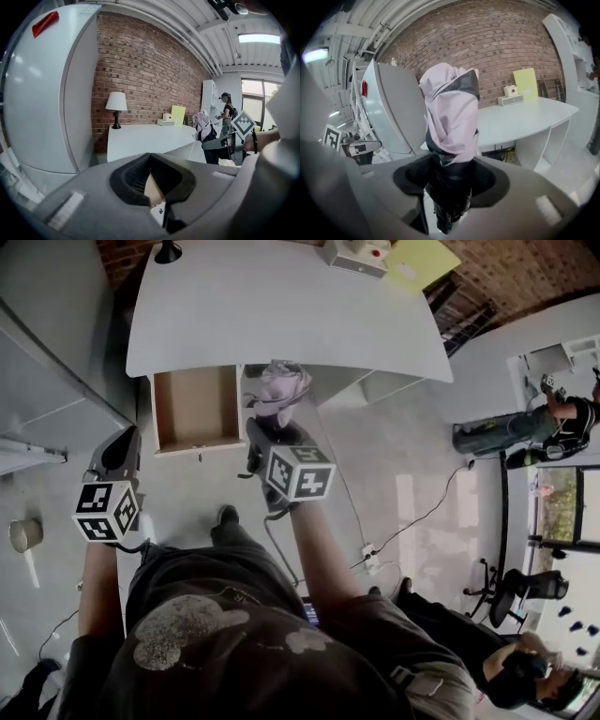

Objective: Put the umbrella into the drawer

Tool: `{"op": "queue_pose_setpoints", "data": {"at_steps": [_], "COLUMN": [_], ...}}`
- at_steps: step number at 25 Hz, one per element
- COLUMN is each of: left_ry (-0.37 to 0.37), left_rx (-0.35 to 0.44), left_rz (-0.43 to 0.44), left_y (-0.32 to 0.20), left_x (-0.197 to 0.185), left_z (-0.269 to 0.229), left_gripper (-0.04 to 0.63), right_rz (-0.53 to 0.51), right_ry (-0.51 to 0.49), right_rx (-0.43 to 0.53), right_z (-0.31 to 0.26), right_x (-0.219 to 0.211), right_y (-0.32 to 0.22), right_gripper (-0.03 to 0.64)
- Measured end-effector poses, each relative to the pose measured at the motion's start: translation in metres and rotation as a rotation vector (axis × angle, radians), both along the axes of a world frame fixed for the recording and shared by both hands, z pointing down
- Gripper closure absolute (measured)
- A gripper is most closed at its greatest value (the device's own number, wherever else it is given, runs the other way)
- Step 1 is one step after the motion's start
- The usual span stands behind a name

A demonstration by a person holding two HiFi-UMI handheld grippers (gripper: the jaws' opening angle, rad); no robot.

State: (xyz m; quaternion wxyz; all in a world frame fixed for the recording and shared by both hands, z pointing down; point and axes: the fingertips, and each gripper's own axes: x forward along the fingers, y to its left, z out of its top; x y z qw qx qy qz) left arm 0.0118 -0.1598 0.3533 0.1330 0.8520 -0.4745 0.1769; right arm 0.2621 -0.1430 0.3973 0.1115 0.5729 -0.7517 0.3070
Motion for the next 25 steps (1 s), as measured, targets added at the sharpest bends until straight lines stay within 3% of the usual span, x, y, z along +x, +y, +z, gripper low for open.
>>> {"op": "queue_pose_setpoints", "data": {"at_steps": [8,13,18,25], "left_ry": [-0.014,0.015,0.044,0.052], "left_rx": [-0.02,-0.039,-0.077,-0.151], "left_rz": [-0.188,-0.267,-0.293,-0.239], "left_y": [0.011,0.024,0.013,-0.016], "left_x": [-0.025,-0.049,-0.066,-0.074], "left_z": [0.015,0.03,0.054,0.103], "left_gripper": [0.584,0.584,0.584,0.584], "right_rz": [-0.218,-0.338,-0.372,-0.448], "right_ry": [0.013,0.056,0.074,0.169], "right_rx": [-0.032,-0.082,-0.132,-0.191], "right_z": [0.027,0.056,0.079,0.121], "right_x": [-0.027,-0.059,-0.084,-0.114], "right_y": [-0.028,-0.025,-0.027,-0.038], "right_gripper": [0.387,0.387,0.387,0.385]}}
